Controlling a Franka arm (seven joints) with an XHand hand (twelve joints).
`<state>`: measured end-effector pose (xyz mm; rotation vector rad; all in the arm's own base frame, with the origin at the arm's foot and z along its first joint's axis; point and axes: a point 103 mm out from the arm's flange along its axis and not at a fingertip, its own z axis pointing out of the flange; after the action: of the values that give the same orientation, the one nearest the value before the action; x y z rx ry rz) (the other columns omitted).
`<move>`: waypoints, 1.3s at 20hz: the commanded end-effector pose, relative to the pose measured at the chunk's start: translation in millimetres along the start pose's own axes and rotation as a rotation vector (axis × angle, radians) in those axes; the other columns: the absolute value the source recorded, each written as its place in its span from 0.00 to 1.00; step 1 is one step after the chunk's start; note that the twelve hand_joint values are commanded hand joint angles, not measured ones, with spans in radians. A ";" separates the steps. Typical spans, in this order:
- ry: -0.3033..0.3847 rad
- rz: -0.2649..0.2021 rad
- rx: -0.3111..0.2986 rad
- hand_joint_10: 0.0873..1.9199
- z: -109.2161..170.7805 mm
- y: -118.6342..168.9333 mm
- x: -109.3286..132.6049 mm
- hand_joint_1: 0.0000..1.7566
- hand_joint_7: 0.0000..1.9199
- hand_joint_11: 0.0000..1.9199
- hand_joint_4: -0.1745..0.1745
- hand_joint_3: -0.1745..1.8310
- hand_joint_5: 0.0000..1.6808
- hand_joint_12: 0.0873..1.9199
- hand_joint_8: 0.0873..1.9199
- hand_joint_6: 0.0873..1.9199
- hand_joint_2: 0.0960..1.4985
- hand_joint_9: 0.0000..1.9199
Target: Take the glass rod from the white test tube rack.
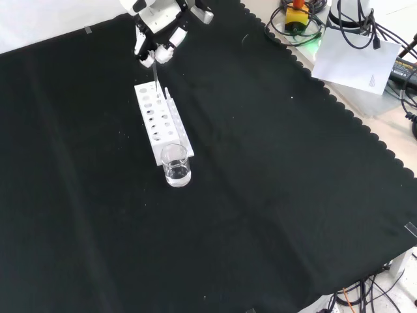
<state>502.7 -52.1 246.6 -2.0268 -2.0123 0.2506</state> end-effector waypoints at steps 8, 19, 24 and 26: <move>-0.066 0.070 -0.240 0.56 -40.0 -22.9 -11.7 0.73 0.55 0.82 0.00 0.00 0.60 0.45 0.61 0.36 0.77 0.78; -0.041 0.068 -0.314 0.52 -93.5 -61.7 7.5 0.74 0.57 0.83 0.00 0.00 0.63 0.42 0.59 0.32 0.76 0.79; -0.049 0.048 -0.336 0.52 -110.0 -78.1 27.4 0.74 0.57 0.83 0.00 0.00 0.63 0.41 0.58 0.31 0.76 0.79; -0.051 0.038 -0.342 0.52 -113.8 -82.0 34.5 0.74 0.57 0.83 0.00 0.00 0.63 0.41 0.58 0.31 0.76 0.80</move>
<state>471.8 -45.0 370.6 -2.2966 -2.1498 -0.0399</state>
